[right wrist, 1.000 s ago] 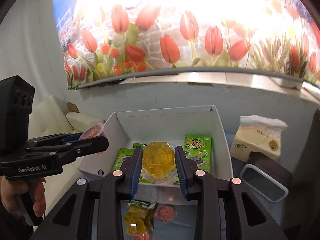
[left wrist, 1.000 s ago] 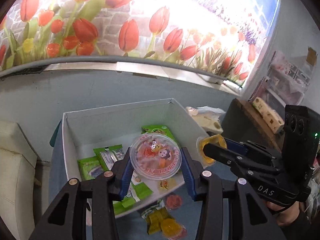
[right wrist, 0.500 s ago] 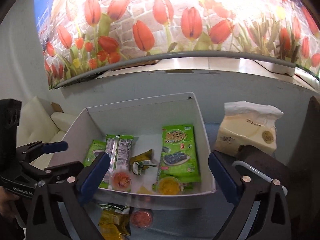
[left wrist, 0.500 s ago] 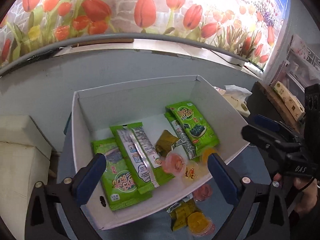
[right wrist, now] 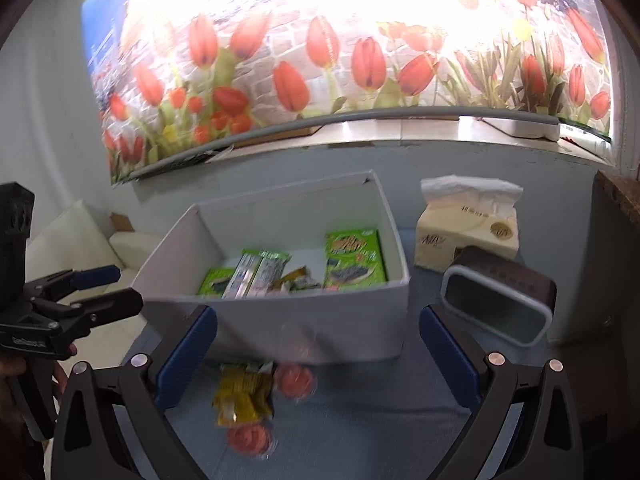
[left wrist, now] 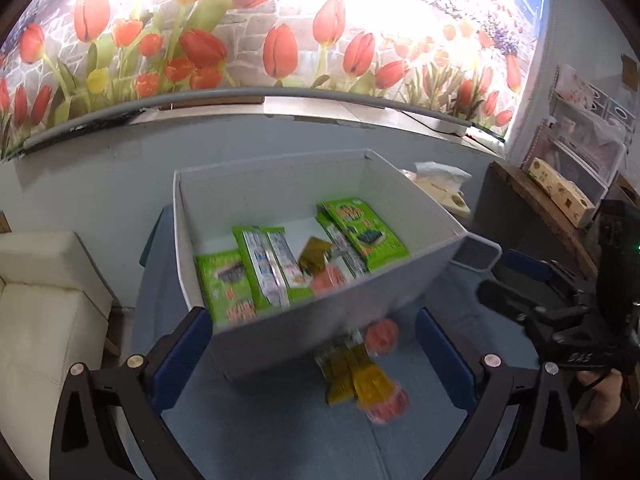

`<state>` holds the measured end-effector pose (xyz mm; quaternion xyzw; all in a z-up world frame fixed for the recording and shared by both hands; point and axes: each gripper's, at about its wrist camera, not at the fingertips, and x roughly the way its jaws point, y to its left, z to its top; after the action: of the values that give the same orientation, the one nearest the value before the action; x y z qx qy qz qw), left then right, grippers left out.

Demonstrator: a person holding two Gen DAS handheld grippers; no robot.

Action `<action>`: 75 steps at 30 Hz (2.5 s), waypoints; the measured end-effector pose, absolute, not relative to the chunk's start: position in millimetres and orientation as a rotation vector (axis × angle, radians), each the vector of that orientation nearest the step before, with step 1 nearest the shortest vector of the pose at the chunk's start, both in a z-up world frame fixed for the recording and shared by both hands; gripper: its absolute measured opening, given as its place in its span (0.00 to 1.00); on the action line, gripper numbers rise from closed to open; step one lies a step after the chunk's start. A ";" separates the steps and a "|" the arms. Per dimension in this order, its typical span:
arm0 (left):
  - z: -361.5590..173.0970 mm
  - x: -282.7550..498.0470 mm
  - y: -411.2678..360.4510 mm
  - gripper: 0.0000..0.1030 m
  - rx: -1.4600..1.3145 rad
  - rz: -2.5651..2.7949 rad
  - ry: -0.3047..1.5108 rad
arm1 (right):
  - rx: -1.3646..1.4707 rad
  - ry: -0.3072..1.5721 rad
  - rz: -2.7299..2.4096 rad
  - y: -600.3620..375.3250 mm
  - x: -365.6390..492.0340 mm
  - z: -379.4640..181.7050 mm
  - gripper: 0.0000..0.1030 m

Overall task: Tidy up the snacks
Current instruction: 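Grasp a pink jelly cup with the right tool, then grasp the round yellow cup with the left tool while the right tool holds its pink cup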

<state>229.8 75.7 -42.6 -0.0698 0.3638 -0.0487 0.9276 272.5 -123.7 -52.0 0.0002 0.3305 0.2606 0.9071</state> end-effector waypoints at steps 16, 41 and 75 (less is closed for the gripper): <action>-124.0 102.3 59.2 1.00 -0.262 -0.115 0.822 | -0.041 0.855 0.520 -76.1 288.7 -142.4 0.72; -130.3 214.4 21.5 1.00 -0.302 -0.034 0.904 | 0.054 0.827 0.477 -180.9 227.0 -120.4 0.36; -92.7 197.8 34.4 0.46 -0.338 -0.113 0.789 | 0.080 0.776 0.547 -179.7 192.2 -109.6 0.36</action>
<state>197.8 34.4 -92.7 -0.1635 0.3824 -0.0546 0.9078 192.2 -179.7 -109.6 0.0385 0.3735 0.2635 0.8886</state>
